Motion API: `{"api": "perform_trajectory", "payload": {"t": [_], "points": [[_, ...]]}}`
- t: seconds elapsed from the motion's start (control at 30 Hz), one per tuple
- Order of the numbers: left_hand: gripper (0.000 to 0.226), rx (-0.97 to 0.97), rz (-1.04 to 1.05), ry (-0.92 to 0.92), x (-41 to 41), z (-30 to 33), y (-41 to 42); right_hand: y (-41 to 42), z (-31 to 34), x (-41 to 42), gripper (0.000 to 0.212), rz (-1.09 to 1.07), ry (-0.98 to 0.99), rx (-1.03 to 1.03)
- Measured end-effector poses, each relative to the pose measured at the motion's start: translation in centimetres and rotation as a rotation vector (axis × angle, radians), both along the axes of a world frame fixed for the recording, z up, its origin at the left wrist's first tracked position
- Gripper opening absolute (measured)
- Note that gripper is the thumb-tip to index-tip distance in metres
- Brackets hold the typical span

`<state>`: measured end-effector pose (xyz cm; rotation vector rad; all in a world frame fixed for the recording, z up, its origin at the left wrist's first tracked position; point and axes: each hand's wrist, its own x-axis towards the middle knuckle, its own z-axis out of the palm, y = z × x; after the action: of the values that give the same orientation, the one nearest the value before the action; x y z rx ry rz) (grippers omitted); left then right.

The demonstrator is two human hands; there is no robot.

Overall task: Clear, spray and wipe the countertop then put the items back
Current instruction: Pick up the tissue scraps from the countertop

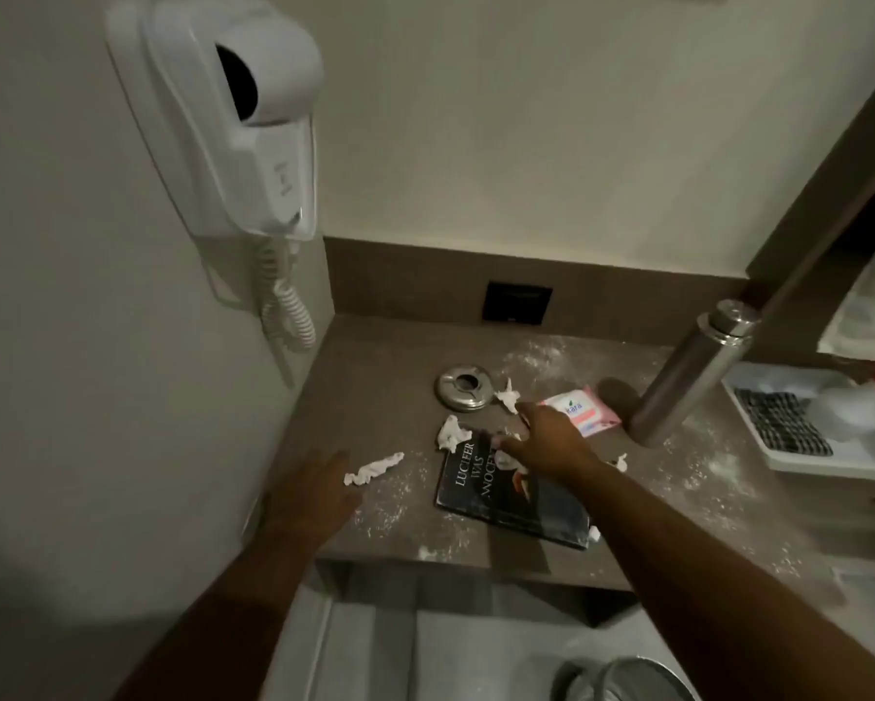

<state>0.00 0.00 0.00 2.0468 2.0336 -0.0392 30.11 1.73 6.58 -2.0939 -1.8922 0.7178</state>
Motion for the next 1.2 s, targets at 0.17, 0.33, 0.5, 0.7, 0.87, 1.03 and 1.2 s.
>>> {"api": "perform_trajectory", "payload": {"t": [0.17,0.33,0.5,0.7,0.87,1.03,1.2], "points": [[0.033,0.149,-0.153,0.088,2.7,-1.8,1.2,0.1,-4.6,-1.4,0.074,-0.007,-0.176,-0.132],[0.026,0.166,-0.101,-0.071,1.9,-3.0,0.6,0.9,-7.0,-3.0,0.054,0.063,-0.31,-0.083],[0.02,0.202,0.077,-0.402,0.5,-2.0,0.7,0.1,-5.6,-3.3,0.03,0.029,-0.25,-0.043],[0.031,0.275,-0.135,-0.295,5.9,0.4,4.7,-1.9,-3.1,1.7,0.017,-0.397,0.008,0.163],[0.052,0.107,-0.146,-0.21,11.6,0.1,7.7,-1.9,-3.1,9.3,0.031,-0.406,-0.227,0.05],[0.047,-0.042,-0.114,-0.272,13.2,-3.4,8.5,-0.6,-5.7,13.0,0.033,-0.21,-0.351,-0.195],[0.02,0.118,0.076,-0.401,12.9,-3.9,8.8,1.3,-4.3,13.5,0.031,-0.208,-0.289,-0.063]]}}
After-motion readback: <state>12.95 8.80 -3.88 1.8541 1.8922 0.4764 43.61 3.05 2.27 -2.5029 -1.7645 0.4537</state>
